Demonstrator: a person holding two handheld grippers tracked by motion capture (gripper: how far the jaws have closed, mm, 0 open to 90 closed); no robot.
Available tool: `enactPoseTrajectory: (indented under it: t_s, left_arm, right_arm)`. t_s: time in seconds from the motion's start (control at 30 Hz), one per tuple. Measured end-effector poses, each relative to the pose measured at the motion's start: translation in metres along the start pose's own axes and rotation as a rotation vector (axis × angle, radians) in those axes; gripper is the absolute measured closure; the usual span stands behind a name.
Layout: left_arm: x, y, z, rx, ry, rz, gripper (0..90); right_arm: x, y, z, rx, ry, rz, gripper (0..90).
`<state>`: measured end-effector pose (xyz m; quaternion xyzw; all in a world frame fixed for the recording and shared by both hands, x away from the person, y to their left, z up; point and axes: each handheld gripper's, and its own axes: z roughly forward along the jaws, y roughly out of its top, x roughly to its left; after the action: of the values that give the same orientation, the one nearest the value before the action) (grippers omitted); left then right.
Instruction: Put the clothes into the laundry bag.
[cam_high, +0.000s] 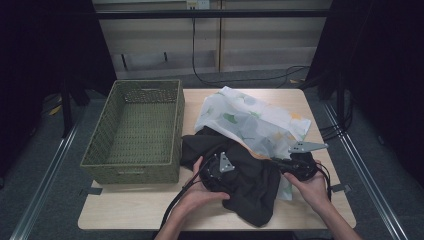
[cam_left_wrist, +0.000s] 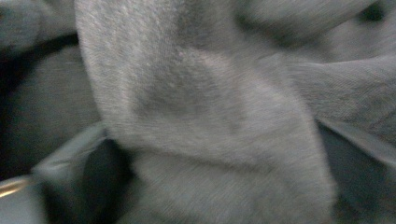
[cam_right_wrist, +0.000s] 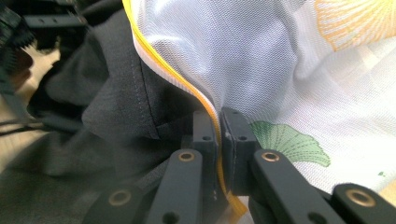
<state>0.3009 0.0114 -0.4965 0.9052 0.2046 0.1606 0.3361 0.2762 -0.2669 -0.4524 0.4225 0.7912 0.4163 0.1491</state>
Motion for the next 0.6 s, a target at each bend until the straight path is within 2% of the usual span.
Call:
enactPoseTrajectory:
  t_s: [0.03,0.07,0.1,0.13,0.17,0.2,0.23,0.27,0.3,0.37,0.4,0.47,0.53,0.6]
  left_arm:
    - [0.001,0.0,-0.001,-0.001,0.007,-0.006,12.2]
    - [0.002,-0.002,-0.001,-0.025,0.045,-0.019,31.6]
    - [0.002,-0.004,-0.001,-0.042,0.074,-0.023,31.6]
    - [0.005,-0.006,-0.003,-0.032,0.083,-0.003,35.5]
    - [0.005,-0.008,-0.002,-0.064,0.1,-0.024,48.9]
    - [0.006,-0.008,-0.003,-0.059,0.122,-0.028,48.9]
    - [0.01,-0.008,-0.004,-0.066,0.123,-0.034,59.3]
    - [0.012,-0.008,-0.004,-0.071,0.128,-0.053,62.5]
    - [0.013,-0.007,-0.003,-0.1,0.133,-0.101,62.5]
    - [0.022,-0.008,-0.006,-0.114,0.101,-0.154,66.3]
    - [0.026,-0.009,-0.008,-0.125,0.098,-0.18,67.1]
    - [0.032,-0.01,-0.012,-0.148,0.079,-0.214,67.9]
    - [0.036,-0.01,-0.015,-0.182,0.064,-0.26,68.7]
    - [0.04,-0.009,-0.018,-0.21,0.054,-0.288,69.5]
  right_arm:
    - [0.0,0.0,0.0,-0.003,-0.002,0.003,85.7]
    - [0.0,0.001,-0.001,-0.006,-0.003,0.005,85.8]
    - [0.0,0.001,-0.001,-0.006,-0.003,0.005,85.8]
    - [-0.001,0.001,-0.001,-0.015,0.008,0.021,85.4]
    - [-0.002,0.002,-0.001,-0.029,0.031,0.048,85.5]
    - [-0.002,0.002,-0.001,-0.029,0.031,0.048,85.5]
    - [-0.001,0.003,-0.002,-0.037,0.034,0.046,82.7]
    - [0.0,0.004,-0.002,-0.041,0.042,0.041,81.6]
    - [0.0,0.004,-0.002,-0.041,0.042,0.041,81.6]
    - [0.002,0.005,-0.003,-0.048,0.052,0.04,83.2]
    - [0.003,0.005,-0.004,-0.049,0.055,0.042,84.3]
    - [0.004,0.006,-0.005,-0.049,0.064,0.035,88.3]
    - [0.006,0.007,-0.006,-0.054,0.068,0.036,87.7]
    - [0.008,0.008,-0.008,-0.064,0.075,0.029,87.8]
